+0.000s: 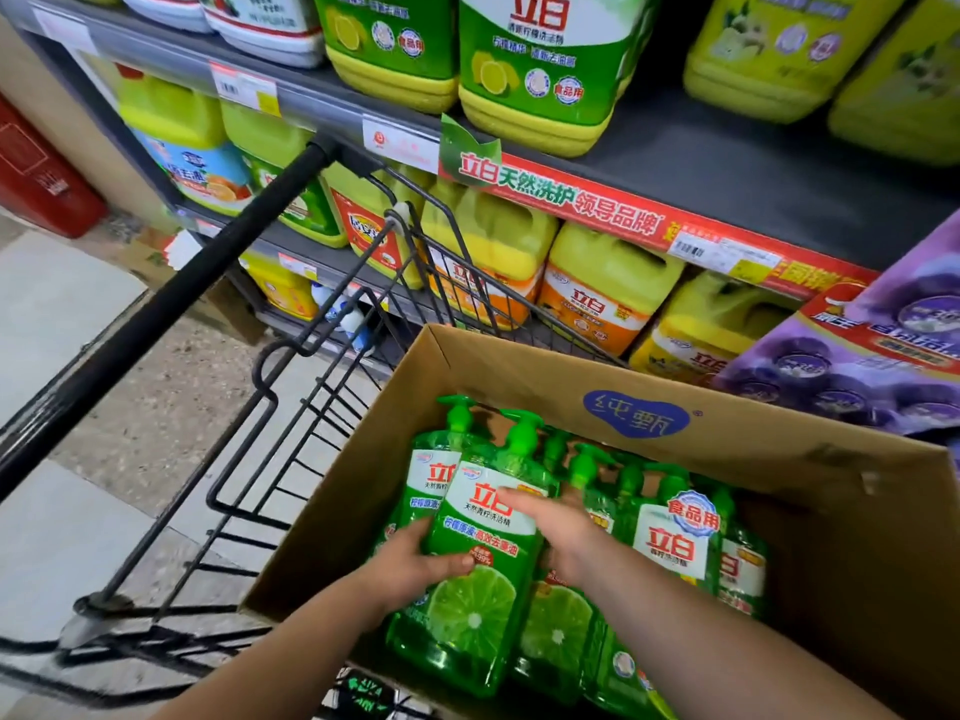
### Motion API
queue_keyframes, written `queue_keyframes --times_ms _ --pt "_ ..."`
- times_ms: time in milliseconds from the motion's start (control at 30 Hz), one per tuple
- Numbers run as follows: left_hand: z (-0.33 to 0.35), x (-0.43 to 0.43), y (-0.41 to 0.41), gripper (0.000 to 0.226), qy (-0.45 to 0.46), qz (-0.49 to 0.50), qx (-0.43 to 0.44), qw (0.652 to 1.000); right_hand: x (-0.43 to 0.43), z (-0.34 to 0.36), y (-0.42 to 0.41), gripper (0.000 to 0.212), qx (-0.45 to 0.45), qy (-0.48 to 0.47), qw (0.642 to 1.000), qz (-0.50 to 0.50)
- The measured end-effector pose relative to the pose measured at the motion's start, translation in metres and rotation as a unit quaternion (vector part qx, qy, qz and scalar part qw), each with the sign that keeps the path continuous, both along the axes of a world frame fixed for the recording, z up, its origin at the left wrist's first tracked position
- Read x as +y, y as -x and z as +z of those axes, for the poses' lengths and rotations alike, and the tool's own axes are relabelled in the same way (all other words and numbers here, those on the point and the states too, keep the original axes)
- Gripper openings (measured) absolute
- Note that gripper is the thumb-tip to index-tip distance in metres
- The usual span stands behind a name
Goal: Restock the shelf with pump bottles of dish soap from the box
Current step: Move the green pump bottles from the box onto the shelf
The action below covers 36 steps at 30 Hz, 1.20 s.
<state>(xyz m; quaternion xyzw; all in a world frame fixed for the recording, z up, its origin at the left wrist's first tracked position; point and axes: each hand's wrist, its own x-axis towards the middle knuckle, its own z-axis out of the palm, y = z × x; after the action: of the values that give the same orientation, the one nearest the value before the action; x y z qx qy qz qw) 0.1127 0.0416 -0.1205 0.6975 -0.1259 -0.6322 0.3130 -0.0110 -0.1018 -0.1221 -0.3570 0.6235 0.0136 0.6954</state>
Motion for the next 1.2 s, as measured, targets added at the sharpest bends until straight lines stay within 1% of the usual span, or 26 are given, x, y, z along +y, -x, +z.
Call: queue_keyframes --times_ms 33,133,233,333,433,500,533,633,700,733,933,1000,1067,1100,1200 --pt "0.0 0.001 0.0 0.118 0.001 0.0 0.005 1.0 0.005 -0.001 0.001 0.12 0.005 -0.004 1.0 0.008" --pt "-0.001 0.003 0.0 0.125 0.005 0.022 0.024 0.999 0.013 0.0 0.005 0.122 -0.013 -0.013 1.0 0.013" --pt "0.0 0.004 0.004 0.121 0.018 0.05 0.038 0.998 0.016 0.003 0.004 0.121 -0.034 -0.023 0.999 0.014" --pt "0.005 0.007 0.009 0.123 0.03 0.08 0.032 0.996 0.02 0.009 0.001 0.107 -0.057 -0.032 0.998 -0.011" --pt "0.015 0.008 0.013 0.123 0.052 0.079 0.025 0.995 0.019 0.016 0.003 0.097 -0.084 0.012 0.996 -0.027" --pt "0.021 0.006 0.015 0.117 0.07 0.085 0.028 0.994 0.015 0.024 0.005 0.072 -0.095 0.056 0.994 -0.009" --pt "0.026 0.004 0.017 0.114 0.08 0.092 0.03 0.992 0.012 0.032 0.007 0.067 -0.098 0.074 0.992 -0.002" --pt "0.043 -0.007 0.024 0.112 0.12 0.108 0.043 0.986 0.002 0.058 0.016 0.062 -0.117 0.109 0.987 -0.014" --pt "0.057 -0.018 0.029 0.112 0.15 0.1 0.044 0.983 -0.005 0.077 0.024 0.064 -0.134 0.116 0.984 -0.03" --pt "0.064 -0.025 0.032 0.108 0.166 0.092 0.04 0.981 -0.008 0.088 0.029 0.064 -0.137 0.126 0.982 -0.034" --pt "0.115 -0.071 0.062 0.057 0.268 0.055 0.006 0.962 -0.032 0.154 0.066 0.055 -0.157 0.225 0.958 -0.088" --pt "0.13 -0.088 0.077 0.041 0.296 0.038 -0.006 0.955 -0.039 0.174 0.084 0.046 -0.161 0.256 0.947 -0.109" --pt "0.148 -0.105 0.098 0.042 0.324 0.013 -0.019 0.946 -0.045 0.191 0.108 0.04 -0.159 0.29 0.934 -0.138" --pt "0.157 -0.112 0.109 0.043 0.335 0.001 -0.023 0.942 -0.046 0.199 0.121 0.041 -0.159 0.302 0.927 -0.154" --pt "0.175 -0.132 0.143 0.037 0.364 -0.032 -0.019 0.931 -0.052 0.215 0.158 0.045 -0.162 0.327 0.909 -0.202"
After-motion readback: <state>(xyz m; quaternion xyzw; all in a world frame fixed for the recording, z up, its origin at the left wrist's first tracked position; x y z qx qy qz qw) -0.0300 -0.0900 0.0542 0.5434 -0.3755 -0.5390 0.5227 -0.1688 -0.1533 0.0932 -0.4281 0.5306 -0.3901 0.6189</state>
